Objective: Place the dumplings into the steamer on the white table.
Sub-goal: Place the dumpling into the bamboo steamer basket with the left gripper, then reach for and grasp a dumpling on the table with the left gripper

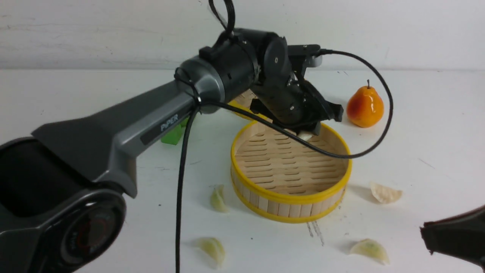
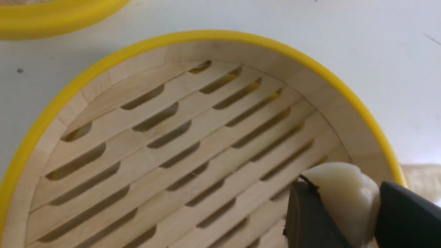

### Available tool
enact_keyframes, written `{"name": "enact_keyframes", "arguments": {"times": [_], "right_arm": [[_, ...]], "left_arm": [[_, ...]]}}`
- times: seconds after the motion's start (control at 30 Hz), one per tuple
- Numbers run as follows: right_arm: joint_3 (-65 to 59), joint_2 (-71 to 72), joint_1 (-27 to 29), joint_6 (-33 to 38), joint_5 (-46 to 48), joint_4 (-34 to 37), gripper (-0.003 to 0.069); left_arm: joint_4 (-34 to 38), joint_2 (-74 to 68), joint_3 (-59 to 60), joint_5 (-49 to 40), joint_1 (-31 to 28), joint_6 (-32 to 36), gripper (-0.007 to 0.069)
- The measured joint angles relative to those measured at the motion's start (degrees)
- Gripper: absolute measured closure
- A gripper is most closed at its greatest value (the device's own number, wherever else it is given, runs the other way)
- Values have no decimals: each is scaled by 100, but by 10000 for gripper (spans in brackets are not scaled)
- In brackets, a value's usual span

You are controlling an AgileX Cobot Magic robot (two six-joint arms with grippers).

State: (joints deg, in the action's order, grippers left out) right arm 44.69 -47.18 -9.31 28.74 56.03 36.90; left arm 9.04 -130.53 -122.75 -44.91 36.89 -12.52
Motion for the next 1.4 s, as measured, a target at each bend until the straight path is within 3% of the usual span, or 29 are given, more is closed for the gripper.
{"name": "enact_keyframes", "arguments": {"times": [0.33, 0.43, 0.5, 0.7, 1.07, 1.23, 1.4], "right_arm": [[0, 764, 0, -941, 187, -1319, 634], [0, 793, 0, -1001, 205, -1448, 630], [0, 793, 0, -1025, 205, -1486, 628], [0, 793, 0, -1025, 115, -1486, 621], [0, 793, 0, -1042, -441, -1364, 617], [0, 793, 0, -1042, -608, -1192, 617], [0, 793, 0, -1042, -617, -900, 614]], "left_arm": [[-337, -714, -5, 584, -11, -283, 374], [-343, -732, -5, 613, -11, -283, 295], [-343, -669, -10, 506, -11, -283, 197], [-498, -7, -5, -234, -11, -294, 71], [-1884, 1967, -24, -2458, -11, -263, 110], [-2034, 2466, 639, -2630, -57, -263, 142], [-1761, 3067, 2180, -2630, -405, -389, 160]]}}
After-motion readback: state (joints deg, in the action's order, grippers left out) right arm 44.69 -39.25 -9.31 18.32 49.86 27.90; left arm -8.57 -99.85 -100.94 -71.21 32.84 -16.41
